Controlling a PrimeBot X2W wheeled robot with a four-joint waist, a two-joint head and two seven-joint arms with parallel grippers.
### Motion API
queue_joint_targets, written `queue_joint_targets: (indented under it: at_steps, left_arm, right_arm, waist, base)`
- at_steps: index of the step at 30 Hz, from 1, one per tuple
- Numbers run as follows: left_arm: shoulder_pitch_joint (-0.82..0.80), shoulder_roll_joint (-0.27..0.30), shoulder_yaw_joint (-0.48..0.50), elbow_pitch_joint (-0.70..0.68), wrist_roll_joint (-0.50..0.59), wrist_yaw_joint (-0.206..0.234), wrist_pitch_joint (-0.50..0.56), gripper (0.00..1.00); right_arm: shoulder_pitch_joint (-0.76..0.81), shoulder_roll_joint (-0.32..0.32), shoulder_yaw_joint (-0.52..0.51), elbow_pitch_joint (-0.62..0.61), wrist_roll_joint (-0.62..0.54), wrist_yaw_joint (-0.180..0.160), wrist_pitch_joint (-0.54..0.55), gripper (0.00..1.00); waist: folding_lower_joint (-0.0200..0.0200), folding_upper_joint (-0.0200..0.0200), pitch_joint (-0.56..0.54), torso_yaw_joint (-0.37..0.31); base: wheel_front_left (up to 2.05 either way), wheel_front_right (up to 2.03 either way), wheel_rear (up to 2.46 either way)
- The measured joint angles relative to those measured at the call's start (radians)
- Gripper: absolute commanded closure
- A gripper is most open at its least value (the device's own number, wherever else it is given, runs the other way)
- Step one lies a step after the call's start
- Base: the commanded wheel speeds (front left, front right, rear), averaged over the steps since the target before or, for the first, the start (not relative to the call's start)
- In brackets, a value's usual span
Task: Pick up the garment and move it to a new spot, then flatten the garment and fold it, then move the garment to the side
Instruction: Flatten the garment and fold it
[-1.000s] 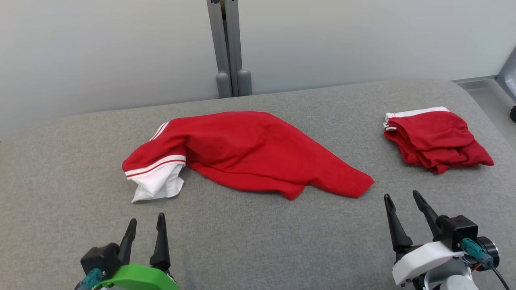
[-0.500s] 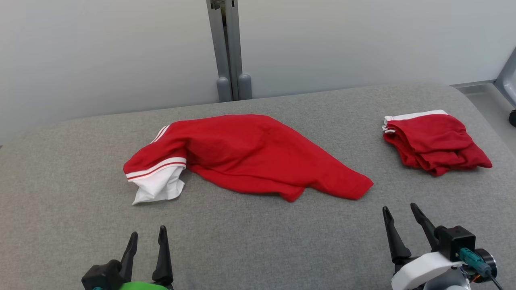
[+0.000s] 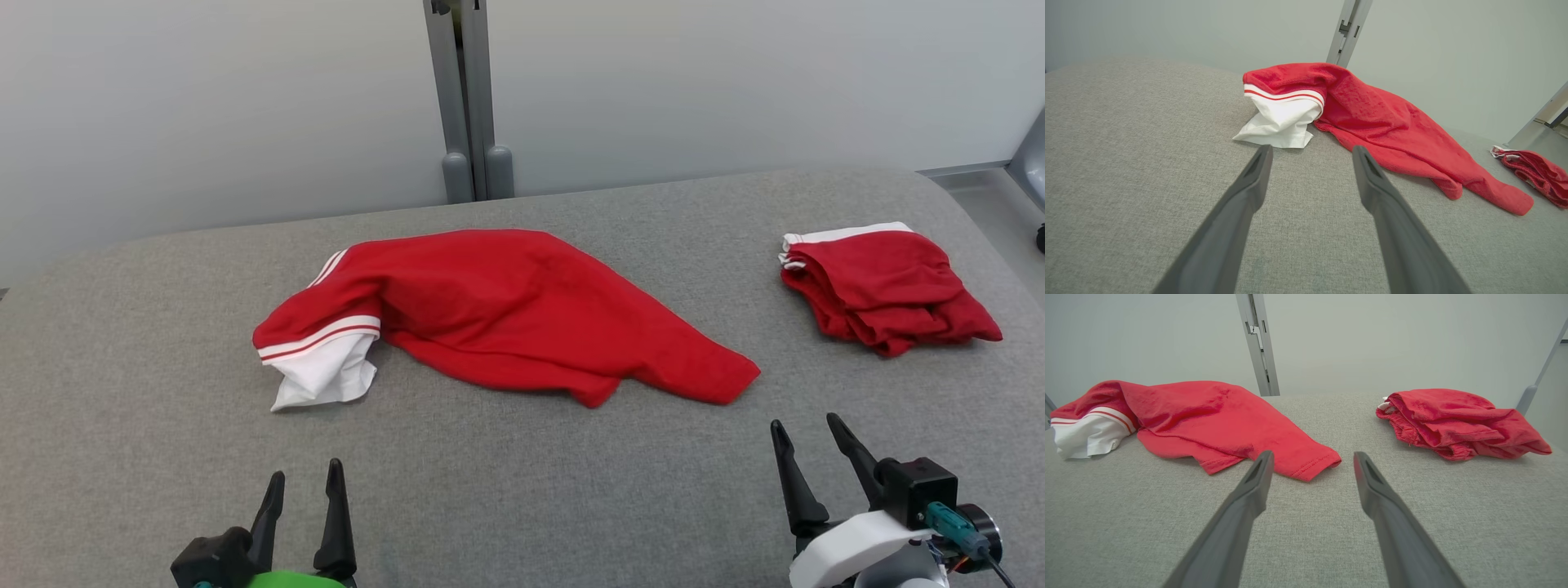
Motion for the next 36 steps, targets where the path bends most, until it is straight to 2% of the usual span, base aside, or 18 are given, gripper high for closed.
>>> queue_joint_targets:
  at_steps: [7, 13, 22, 29, 35, 36]
  left_arm:
    - [-0.003, 0.000, -0.009, -0.002, -0.001, 0.002, 0.000, 0.00]
    - [-0.018, -0.001, -0.028, -0.008, -0.002, 0.002, 0.000, 0.00]
    - [-0.073, -0.001, -0.051, -0.027, -0.007, 0.007, 0.000, 0.00]
    - [-0.111, -0.001, -0.061, -0.030, -0.009, 0.010, 0.000, 0.00]
    - [-0.115, -0.001, -0.061, -0.028, -0.010, 0.011, 0.000, 0.00]
    - [-0.115, -0.001, -0.059, -0.028, -0.011, 0.011, 0.000, 0.00]
  right_arm:
    - [-0.016, 0.000, 0.006, 0.016, -0.021, 0.000, 0.000, 0.00]
    - [-0.117, 0.000, -0.026, 0.087, -0.129, 0.000, 0.000, 0.00]
    - [-0.352, -0.018, -0.118, 0.332, -0.335, 0.000, 0.024, 0.00]
    - [-0.466, -0.060, -0.135, 0.530, -0.368, 0.000, 0.025, 0.00]
    - [-0.509, -0.044, -0.122, 0.653, -0.328, 0.000, 0.015, 0.00]
    - [-0.519, -0.043, -0.115, 0.671, -0.315, 0.000, 0.015, 0.38]
  waist:
    - [0.0000, 0.0000, 0.013, 0.008]
    - [0.0000, 0.0000, 0.037, 0.025]
    - [0.0000, 0.0000, 0.116, 0.066]
    - [0.0001, 0.0000, 0.190, 0.105]
    - [0.0001, 0.0000, 0.220, 0.135]
    - [0.0001, 0.0000, 0.221, 0.137]
  base:
    - [0.00, 0.00, 0.00]
    - [0.00, 0.00, 0.00]
    - [0.00, 0.00, 0.00]
    - [0.00, 0.00, 0.00]
    - [0.00, 0.00, 0.00]
    - [0.00, 0.00, 0.00]
